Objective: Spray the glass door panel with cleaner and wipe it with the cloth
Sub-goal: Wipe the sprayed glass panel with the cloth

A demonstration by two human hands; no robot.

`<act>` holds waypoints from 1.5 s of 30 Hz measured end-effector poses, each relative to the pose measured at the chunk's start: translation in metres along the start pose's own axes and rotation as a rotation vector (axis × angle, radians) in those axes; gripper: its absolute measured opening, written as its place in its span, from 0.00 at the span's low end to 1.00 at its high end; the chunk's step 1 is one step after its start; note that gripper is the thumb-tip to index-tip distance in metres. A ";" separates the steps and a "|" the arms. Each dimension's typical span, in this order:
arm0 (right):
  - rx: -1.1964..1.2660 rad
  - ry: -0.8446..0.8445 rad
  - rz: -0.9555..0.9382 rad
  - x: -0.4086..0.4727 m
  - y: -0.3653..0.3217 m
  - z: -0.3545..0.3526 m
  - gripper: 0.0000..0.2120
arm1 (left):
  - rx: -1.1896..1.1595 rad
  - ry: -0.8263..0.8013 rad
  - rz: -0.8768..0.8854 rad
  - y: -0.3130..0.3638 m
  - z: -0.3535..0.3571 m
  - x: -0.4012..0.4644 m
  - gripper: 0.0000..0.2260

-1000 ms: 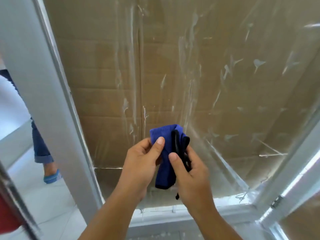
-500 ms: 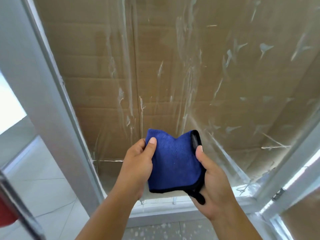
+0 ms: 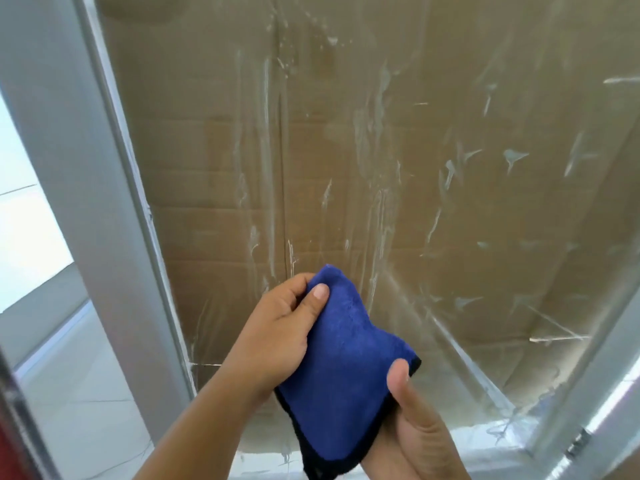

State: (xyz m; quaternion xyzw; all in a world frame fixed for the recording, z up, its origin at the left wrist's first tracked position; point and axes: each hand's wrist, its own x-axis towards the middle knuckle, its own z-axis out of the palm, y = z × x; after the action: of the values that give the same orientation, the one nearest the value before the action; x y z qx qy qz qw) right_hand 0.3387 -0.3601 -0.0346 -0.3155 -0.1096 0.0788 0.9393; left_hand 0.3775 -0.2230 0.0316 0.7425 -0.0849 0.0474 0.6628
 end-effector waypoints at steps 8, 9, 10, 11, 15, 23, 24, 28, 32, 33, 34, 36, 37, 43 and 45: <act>0.184 -0.261 -0.106 0.038 -0.016 0.028 0.30 | 0.005 0.006 0.254 0.043 -0.014 0.015 0.08; 0.172 -0.241 -0.178 0.043 -0.024 0.038 0.30 | 0.040 0.062 0.299 0.050 -0.019 0.018 0.09; 0.161 -0.196 -0.238 0.046 -0.032 0.051 0.30 | 0.077 0.132 0.346 0.057 -0.025 0.021 0.10; 0.141 -0.133 -0.282 0.048 -0.040 0.066 0.30 | 0.110 0.205 0.393 0.064 -0.032 0.023 0.10; -0.018 -0.002 -0.443 0.064 -0.067 0.128 0.24 | 0.376 0.466 0.569 0.089 -0.068 0.027 0.13; -1.172 0.300 -1.102 0.151 -0.089 0.237 0.34 | 0.647 0.895 0.787 0.120 -0.138 0.042 0.12; -1.368 0.376 -1.172 0.168 -0.090 0.246 0.35 | 0.688 0.918 0.787 0.120 -0.143 0.044 0.12; -1.904 0.458 -1.388 0.214 -0.091 0.272 0.35 | 0.757 0.963 0.828 0.117 -0.154 0.051 0.16; -2.156 0.188 -1.541 0.224 -0.079 0.288 0.40 | 0.713 0.977 0.864 0.111 -0.157 0.058 0.18; -2.213 0.073 -1.609 0.224 -0.072 0.285 0.40 | 0.693 0.982 0.870 0.109 -0.157 0.059 0.17; -2.244 -0.038 -1.677 0.224 -0.064 0.277 0.40 | 0.671 0.986 0.878 0.108 -0.157 0.060 0.16; -2.250 -0.141 -1.750 0.223 -0.059 0.259 0.40 | 0.654 0.991 0.898 0.104 -0.157 0.062 0.16; -2.219 -0.098 -1.758 0.225 -0.062 0.251 0.40 | 0.655 0.987 0.907 0.103 -0.157 0.062 0.16; -2.053 0.362 -1.531 0.218 -0.087 0.238 0.41 | 0.631 0.967 0.915 0.099 -0.157 0.066 0.15; -2.202 0.065 -1.674 0.216 -0.080 0.228 0.39 | 0.616 0.966 0.946 0.099 -0.153 0.066 0.16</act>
State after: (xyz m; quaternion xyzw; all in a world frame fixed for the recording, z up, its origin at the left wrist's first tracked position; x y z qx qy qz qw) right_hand 0.4944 -0.2454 0.2255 -0.7299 -0.2478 -0.6367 -0.0225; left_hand 0.4300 -0.0864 0.1583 0.6754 -0.0775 0.6706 0.2970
